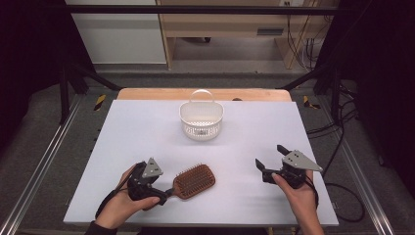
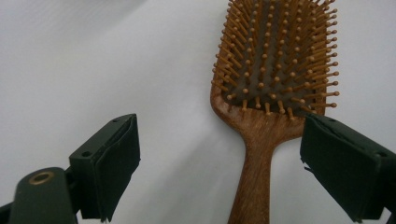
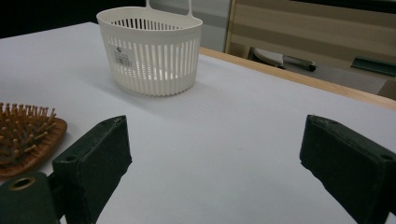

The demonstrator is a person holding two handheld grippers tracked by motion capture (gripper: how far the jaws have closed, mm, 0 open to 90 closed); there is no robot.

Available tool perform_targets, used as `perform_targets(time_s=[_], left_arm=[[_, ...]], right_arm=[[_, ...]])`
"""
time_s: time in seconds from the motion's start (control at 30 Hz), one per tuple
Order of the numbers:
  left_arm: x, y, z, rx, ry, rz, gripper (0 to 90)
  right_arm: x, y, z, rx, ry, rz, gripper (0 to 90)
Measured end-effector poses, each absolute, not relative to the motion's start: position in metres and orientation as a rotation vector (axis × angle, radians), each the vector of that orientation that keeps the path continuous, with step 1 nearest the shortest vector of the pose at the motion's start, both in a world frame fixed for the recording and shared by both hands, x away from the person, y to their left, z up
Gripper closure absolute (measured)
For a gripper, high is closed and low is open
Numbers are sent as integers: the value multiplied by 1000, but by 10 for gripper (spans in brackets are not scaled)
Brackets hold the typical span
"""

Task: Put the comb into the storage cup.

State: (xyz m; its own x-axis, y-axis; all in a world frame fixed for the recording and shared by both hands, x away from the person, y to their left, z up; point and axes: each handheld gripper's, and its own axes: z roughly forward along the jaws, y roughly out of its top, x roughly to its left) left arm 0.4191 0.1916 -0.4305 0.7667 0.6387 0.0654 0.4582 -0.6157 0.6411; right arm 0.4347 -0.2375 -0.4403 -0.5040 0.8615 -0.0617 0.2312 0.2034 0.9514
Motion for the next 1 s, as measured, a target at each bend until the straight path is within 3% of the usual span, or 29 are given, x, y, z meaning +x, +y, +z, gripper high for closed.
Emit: perform_targets(time_s=[0.4, 0.8, 1.0], left_arm=[[418, 182, -445, 2444, 782, 313, 160], [420, 177, -454, 2523, 765, 239, 398], [420, 174, -449, 2545, 760, 217, 464]], right_arm=[[435, -236, -441, 1011, 1885, 1299, 87], [435, -234, -442, 1008, 1901, 1293, 88], [436, -232, -442, 1005, 1905, 1298, 88]])
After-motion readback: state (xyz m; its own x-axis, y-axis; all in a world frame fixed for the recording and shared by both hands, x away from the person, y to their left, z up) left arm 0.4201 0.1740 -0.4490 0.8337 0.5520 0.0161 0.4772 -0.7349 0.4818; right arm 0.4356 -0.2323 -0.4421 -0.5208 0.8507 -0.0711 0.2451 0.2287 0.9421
